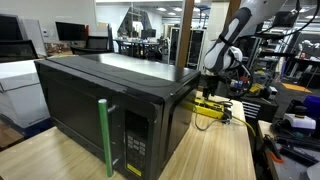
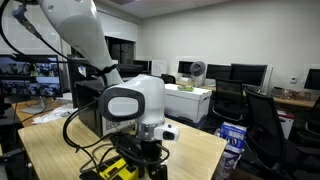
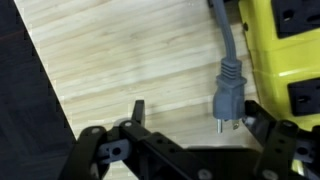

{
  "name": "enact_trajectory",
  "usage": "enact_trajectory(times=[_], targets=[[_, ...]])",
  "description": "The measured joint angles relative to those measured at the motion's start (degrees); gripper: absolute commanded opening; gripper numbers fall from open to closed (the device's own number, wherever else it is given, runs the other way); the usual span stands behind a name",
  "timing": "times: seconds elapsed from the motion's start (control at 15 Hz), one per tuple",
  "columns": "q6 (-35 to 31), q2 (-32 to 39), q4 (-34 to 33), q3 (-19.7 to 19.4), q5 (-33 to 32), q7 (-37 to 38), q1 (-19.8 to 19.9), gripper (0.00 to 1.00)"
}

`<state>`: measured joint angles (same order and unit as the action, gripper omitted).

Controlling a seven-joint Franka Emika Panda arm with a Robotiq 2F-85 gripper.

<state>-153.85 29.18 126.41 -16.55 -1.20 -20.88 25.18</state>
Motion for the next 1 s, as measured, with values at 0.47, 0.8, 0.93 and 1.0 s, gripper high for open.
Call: enact_trajectory(times=[0.47,0.8,0.93,1.0], targets=[[0.0,0.6,-1.1,-1.4,-2.1,0.3,0.2,1.00],[0.5,0.5,-0.3,-0.5,-2.1,0.3,0.2,1.00],[0.7,0.3,0.4,-0.2,-2.1,0.3,0.2,1.00],[0.8,0.1,0.6,-0.2,-2.1,0.2,0.2,0.93]])
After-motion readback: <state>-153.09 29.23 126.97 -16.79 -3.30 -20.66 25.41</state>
